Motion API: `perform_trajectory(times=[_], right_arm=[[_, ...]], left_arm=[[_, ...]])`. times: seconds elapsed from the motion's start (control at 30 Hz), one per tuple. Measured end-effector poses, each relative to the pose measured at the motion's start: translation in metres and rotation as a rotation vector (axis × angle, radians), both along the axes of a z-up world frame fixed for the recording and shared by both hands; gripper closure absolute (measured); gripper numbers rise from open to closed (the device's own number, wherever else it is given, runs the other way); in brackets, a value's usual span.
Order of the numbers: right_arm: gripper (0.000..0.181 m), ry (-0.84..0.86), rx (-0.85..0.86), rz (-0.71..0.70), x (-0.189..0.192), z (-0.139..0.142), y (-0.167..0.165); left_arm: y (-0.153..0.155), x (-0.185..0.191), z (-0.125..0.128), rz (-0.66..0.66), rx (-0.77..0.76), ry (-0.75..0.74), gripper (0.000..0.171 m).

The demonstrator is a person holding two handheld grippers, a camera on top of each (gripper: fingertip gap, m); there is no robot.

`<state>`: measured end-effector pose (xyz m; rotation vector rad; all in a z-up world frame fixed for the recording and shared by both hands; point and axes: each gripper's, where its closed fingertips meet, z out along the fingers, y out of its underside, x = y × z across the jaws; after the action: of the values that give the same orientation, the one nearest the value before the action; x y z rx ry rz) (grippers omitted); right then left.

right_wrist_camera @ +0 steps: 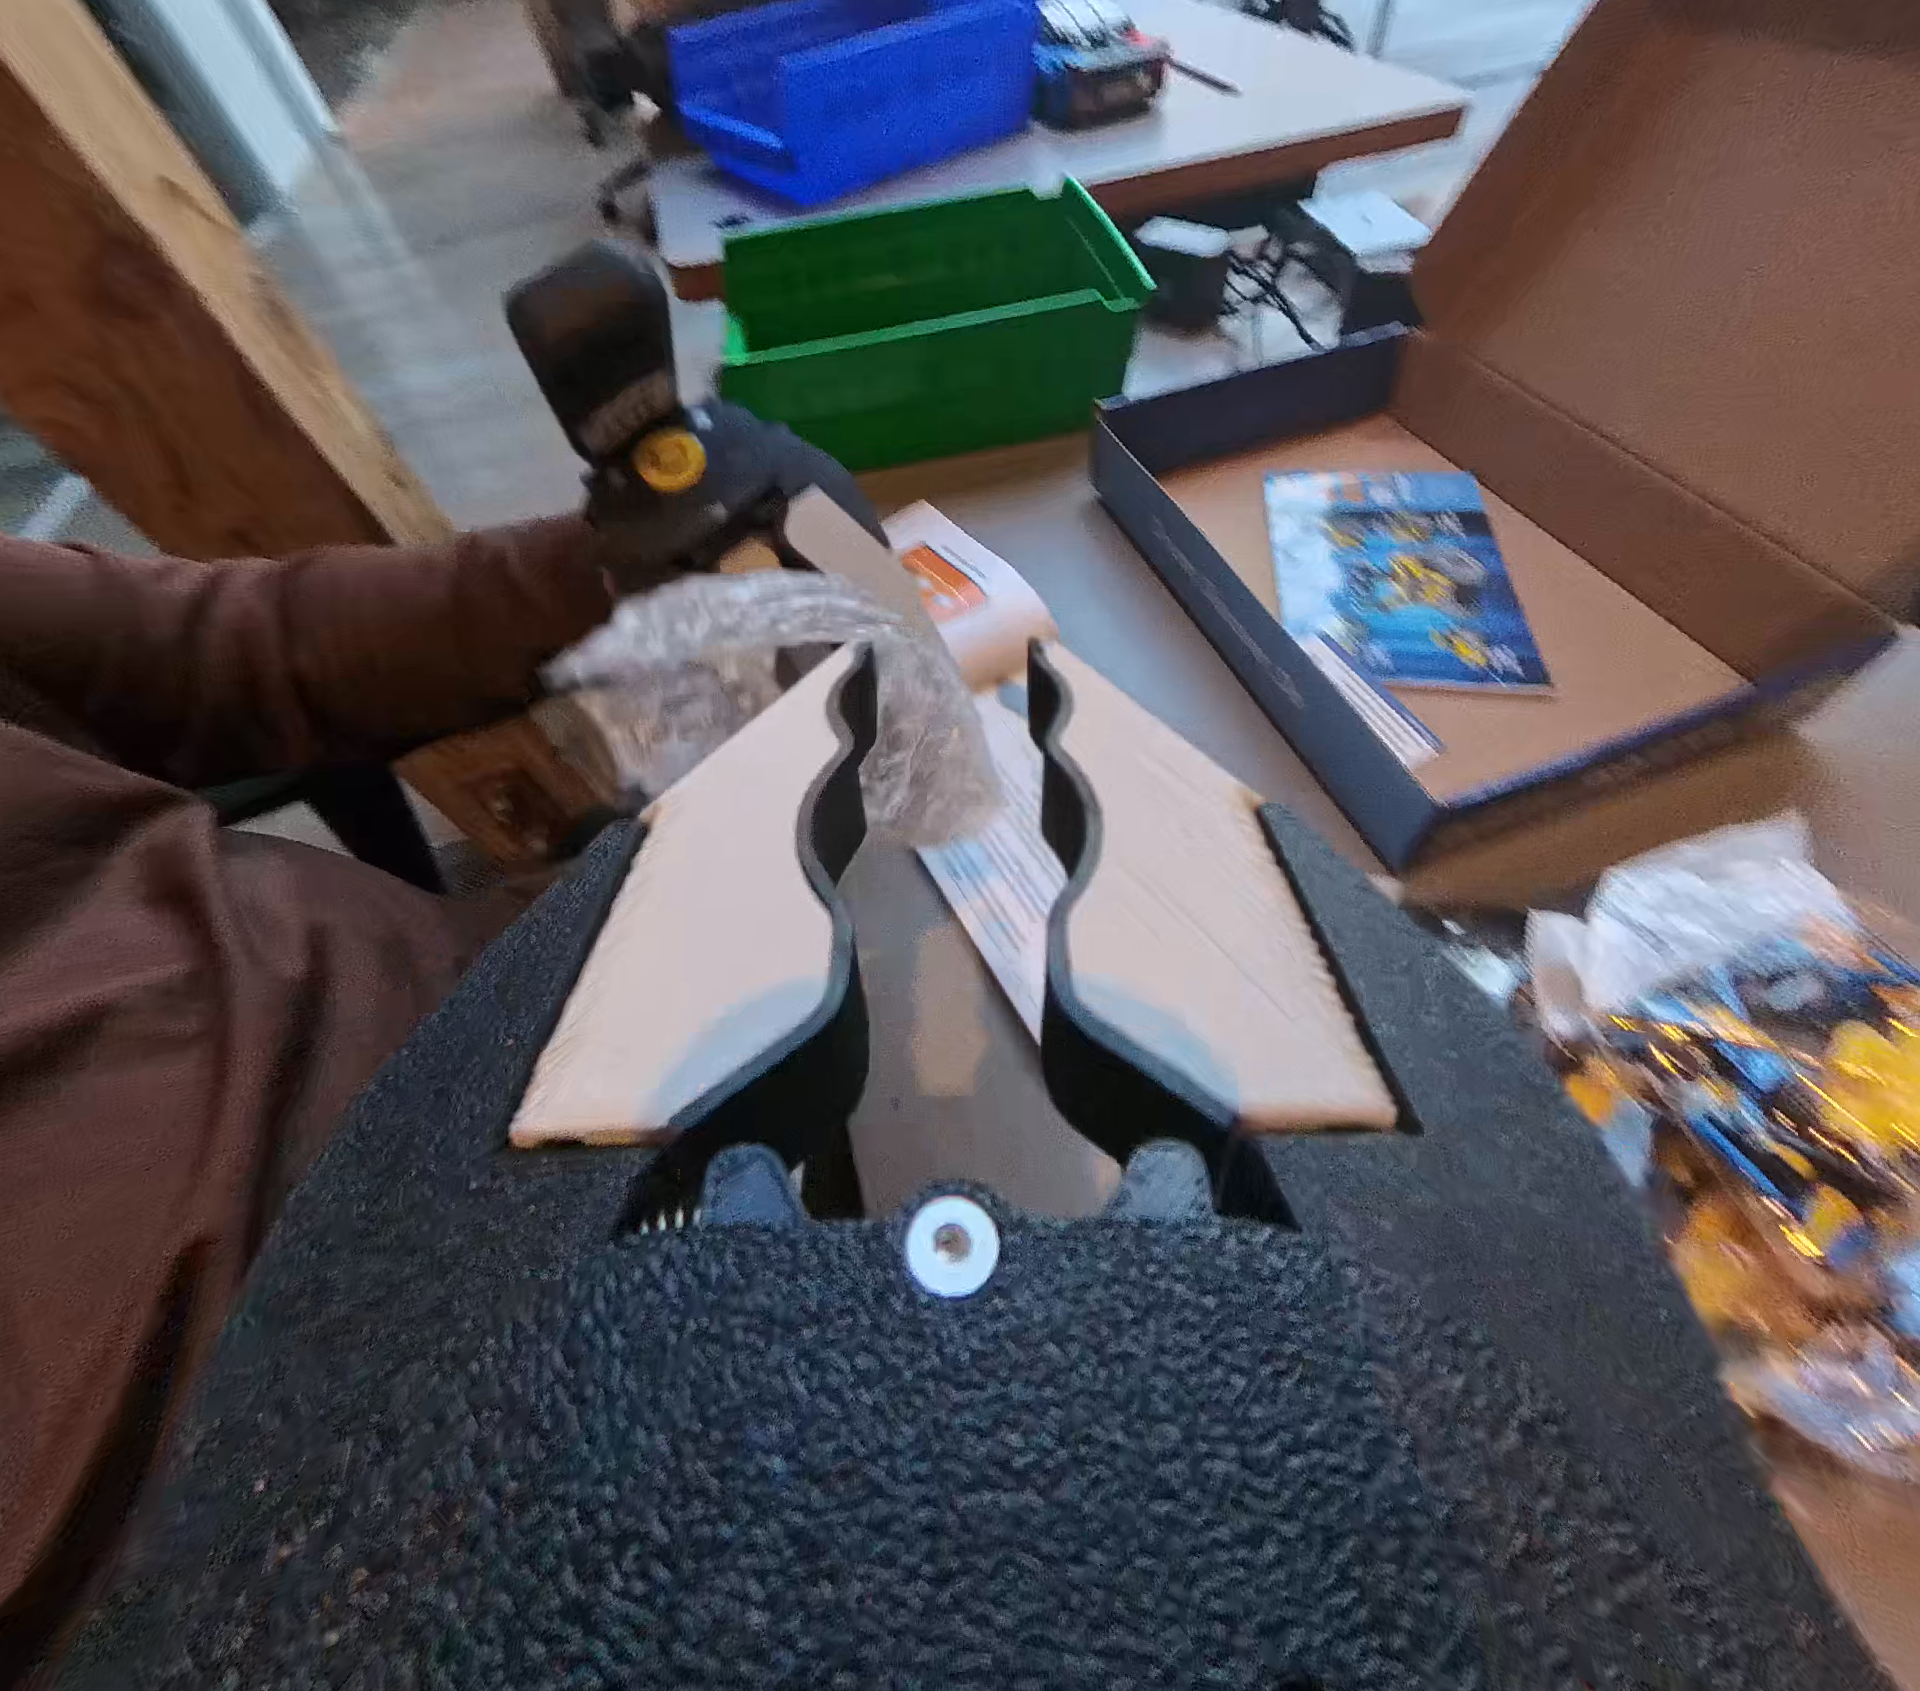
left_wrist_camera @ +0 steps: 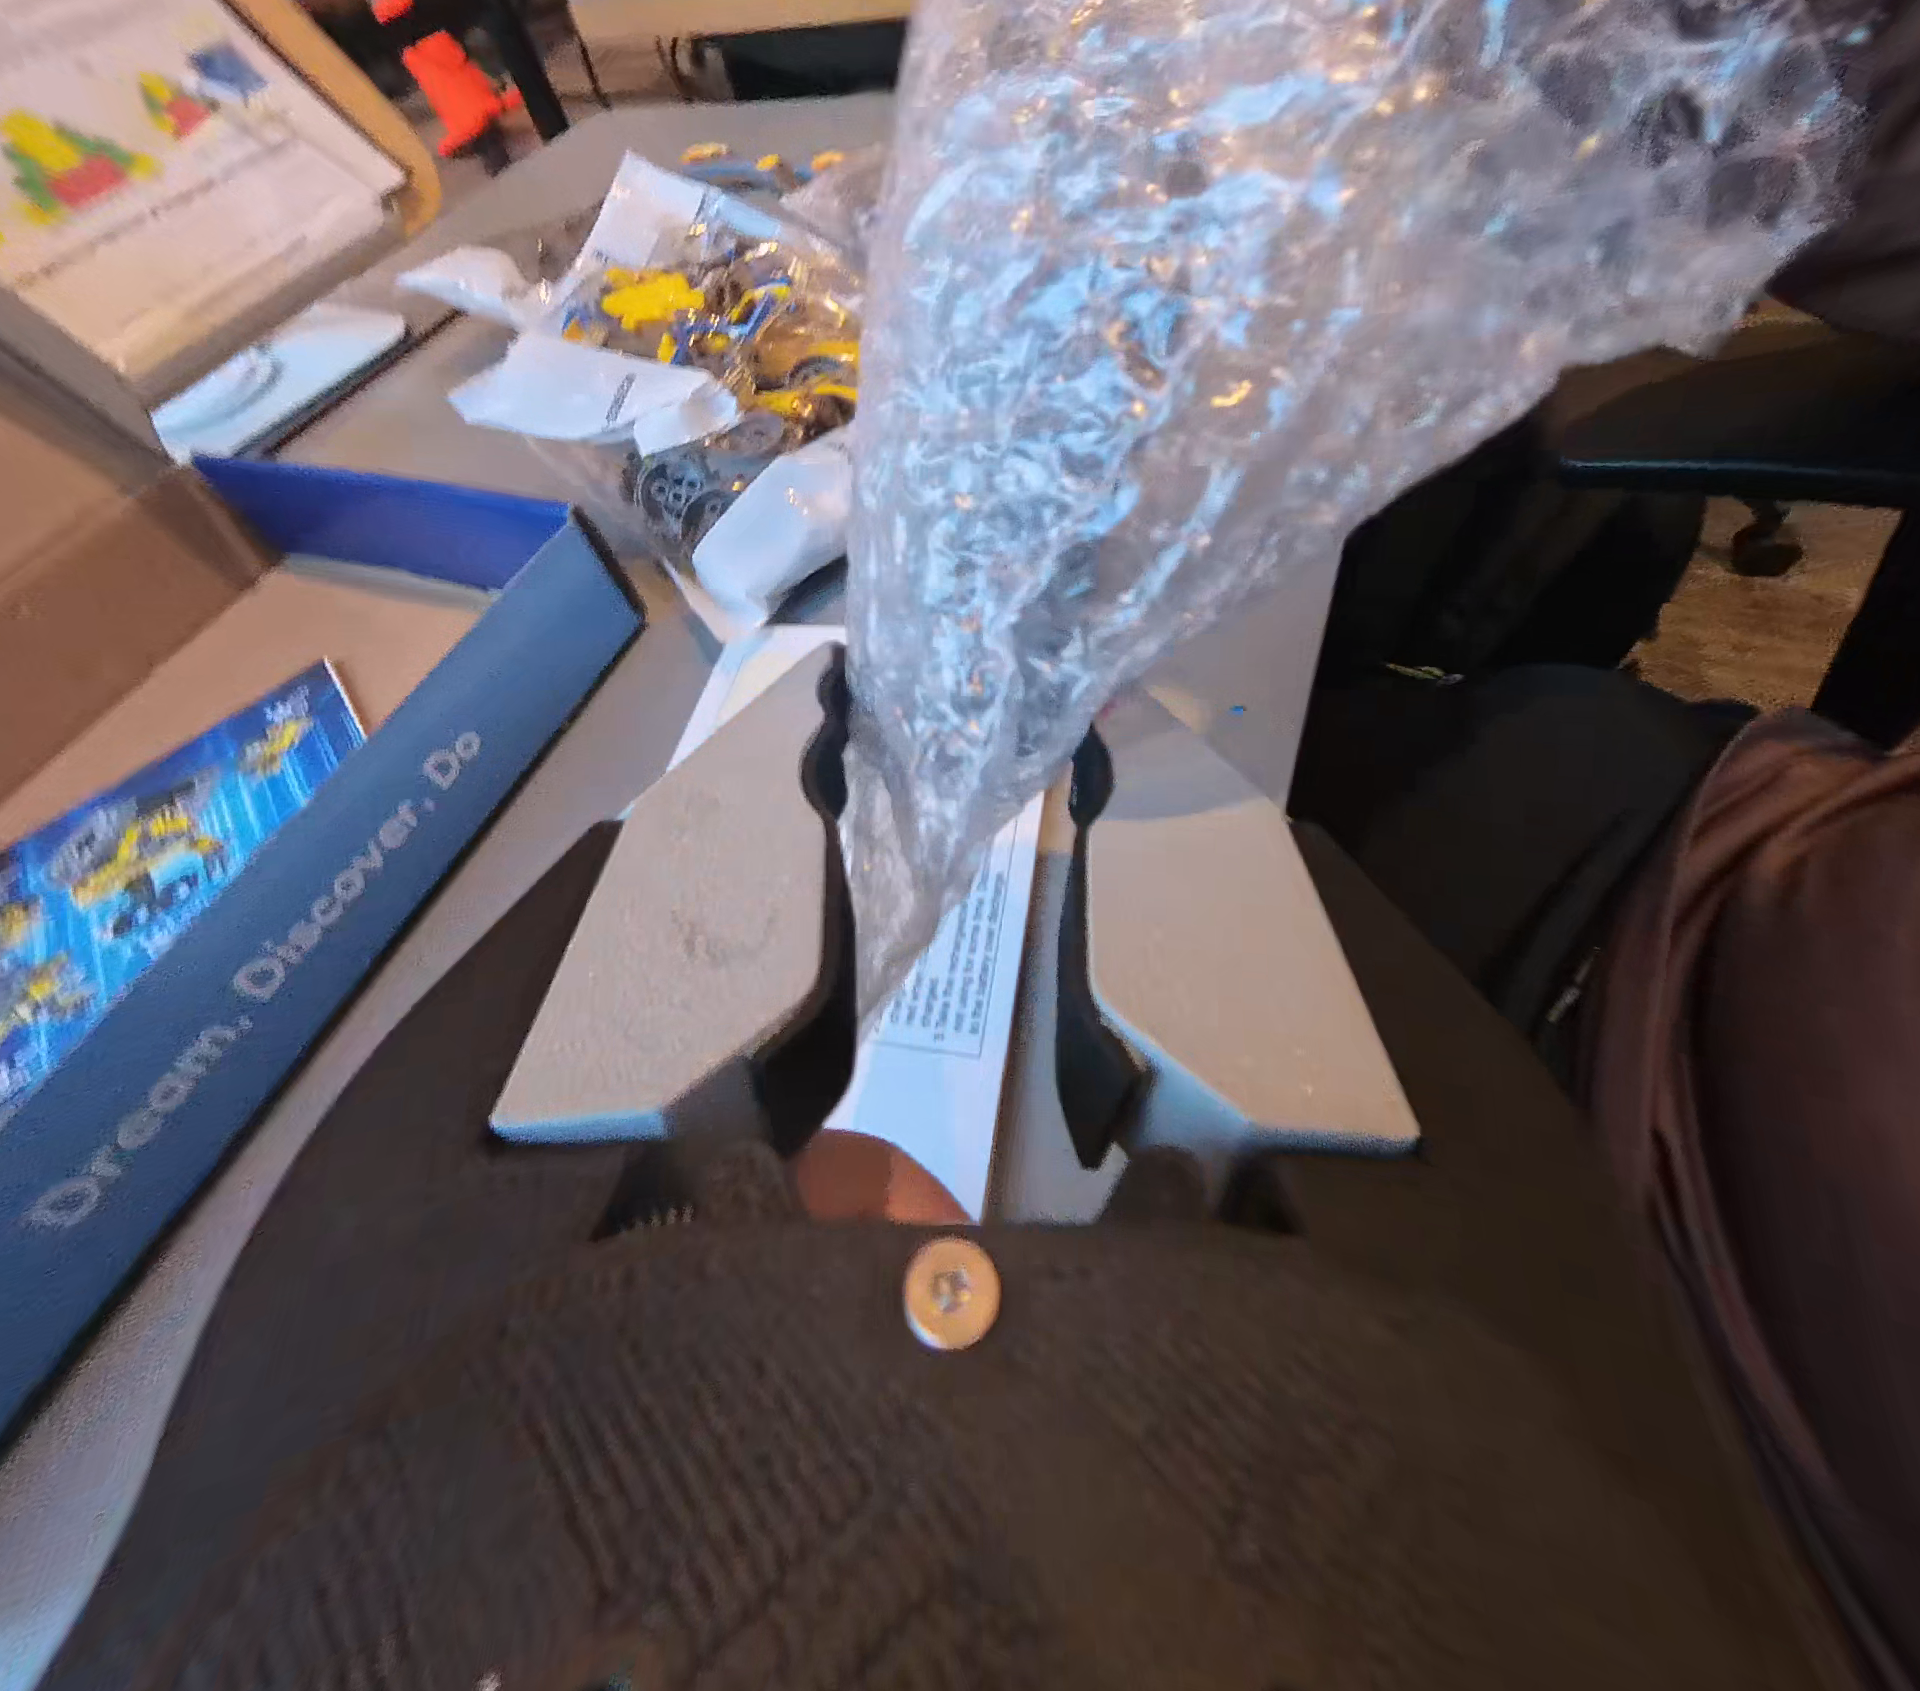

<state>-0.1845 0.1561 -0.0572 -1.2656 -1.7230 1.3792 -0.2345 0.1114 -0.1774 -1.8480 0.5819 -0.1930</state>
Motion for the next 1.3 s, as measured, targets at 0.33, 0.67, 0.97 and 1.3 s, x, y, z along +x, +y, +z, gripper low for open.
perform_trajectory(times=[0.33, 0.67, 0.97, 1.3], right_arm=[[0.147, -0.047, 0.002, -0.105, 0.01, -0.007, 0.029], [0.151, -0.023, 0.025, 0.173, 0.031, 0.004, -0.024], [0.164, -0.198, 0.392, 0.012, -0.007, -0.049, -0.03], [0.147, -0.219, 0.503, 0.04, -0.016, -0.067, -0.041]], left_arm=[[-0.001, -0.011, -0.013, 0.062, -0.16, -0.091, 0.134], [-0.01, -0.003, -0.021, -0.035, -0.261, -0.225, 0.134], [-0.016, 0.005, -0.017, -0.084, -0.254, -0.213, 0.134], [-0.024, 0.01, -0.011, -0.133, -0.208, -0.128, 0.135]])
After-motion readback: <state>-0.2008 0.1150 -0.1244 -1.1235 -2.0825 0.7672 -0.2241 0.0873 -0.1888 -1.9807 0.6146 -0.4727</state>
